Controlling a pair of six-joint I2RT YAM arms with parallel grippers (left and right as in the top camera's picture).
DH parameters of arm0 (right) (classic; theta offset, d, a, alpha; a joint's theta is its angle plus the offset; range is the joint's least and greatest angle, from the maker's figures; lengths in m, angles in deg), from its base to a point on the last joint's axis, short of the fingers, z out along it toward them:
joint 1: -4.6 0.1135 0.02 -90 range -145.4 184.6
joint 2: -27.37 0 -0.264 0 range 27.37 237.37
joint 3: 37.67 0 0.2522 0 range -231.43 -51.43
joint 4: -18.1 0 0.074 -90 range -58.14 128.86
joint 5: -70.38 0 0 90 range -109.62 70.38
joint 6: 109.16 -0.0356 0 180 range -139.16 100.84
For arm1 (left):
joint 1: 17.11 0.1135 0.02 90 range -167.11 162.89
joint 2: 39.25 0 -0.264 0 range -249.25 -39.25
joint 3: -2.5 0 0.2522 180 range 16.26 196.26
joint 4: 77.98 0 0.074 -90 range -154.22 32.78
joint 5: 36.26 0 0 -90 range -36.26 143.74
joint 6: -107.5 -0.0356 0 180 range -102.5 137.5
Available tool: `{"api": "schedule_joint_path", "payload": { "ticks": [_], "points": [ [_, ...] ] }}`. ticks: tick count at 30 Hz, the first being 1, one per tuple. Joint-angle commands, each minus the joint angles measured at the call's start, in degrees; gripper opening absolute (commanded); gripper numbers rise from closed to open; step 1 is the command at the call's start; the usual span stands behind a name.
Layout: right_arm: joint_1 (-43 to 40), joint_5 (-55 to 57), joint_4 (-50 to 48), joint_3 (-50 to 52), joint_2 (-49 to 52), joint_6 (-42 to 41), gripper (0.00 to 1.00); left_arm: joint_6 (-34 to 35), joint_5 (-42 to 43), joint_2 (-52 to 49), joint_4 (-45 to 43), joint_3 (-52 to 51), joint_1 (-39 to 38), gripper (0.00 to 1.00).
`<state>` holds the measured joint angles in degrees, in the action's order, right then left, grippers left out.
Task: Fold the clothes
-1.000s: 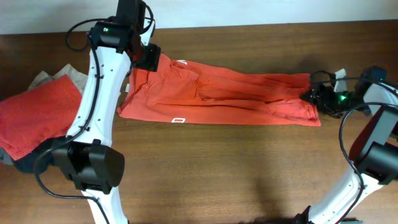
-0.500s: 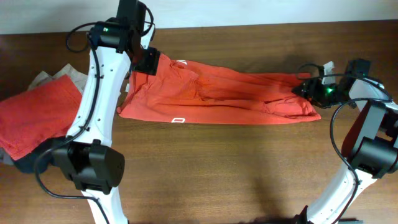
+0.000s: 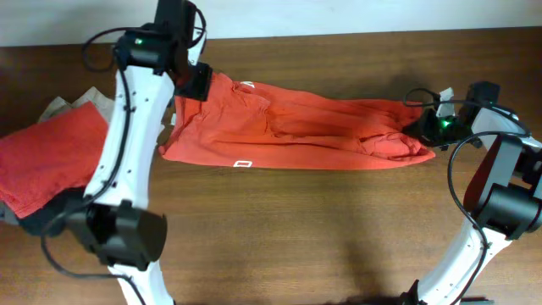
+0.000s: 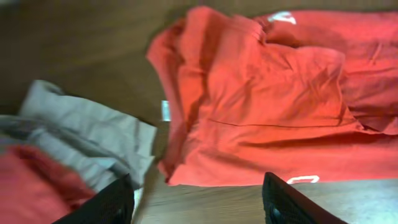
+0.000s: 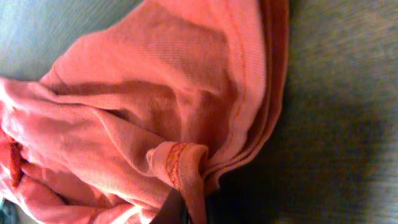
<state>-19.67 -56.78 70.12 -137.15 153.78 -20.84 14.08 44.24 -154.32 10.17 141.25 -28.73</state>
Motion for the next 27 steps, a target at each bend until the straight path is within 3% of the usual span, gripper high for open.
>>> {"api": "schedule_joint_path", "payload": {
  "ticks": [1, 5, 16, 20, 27],
  "points": [
    [0.7, -0.3, 1.1, 0.8, -0.1, -0.7, 0.04, -0.8, -4.0, 5.8, 0.1, 0.8, 0.0, 0.66],
    [0.1, 2.4, 3.2, 0.2, -3.4, -0.8, 0.04, -1.4, -4.7, 7.3, 0.5, 0.8, 0.0, 0.66],
    [-1.9, 28.8, 16.0, -7.6, -12.2, -0.8, 0.04, -1.4, -9.8, 11.3, 0.2, 0.8, 0.0, 0.67],
    [-2.2, 34.6, 21.7, -14.7, -12.9, -1.9, 0.04, -1.4, -9.8, 12.0, 0.2, 0.8, 0.0, 0.67],
    [-1.5, 34.9, 31.2, -28.6, -12.9, -1.9, 0.04, -1.4, -9.8, 13.0, 0.3, 0.8, 0.0, 0.67]
  ]
}}
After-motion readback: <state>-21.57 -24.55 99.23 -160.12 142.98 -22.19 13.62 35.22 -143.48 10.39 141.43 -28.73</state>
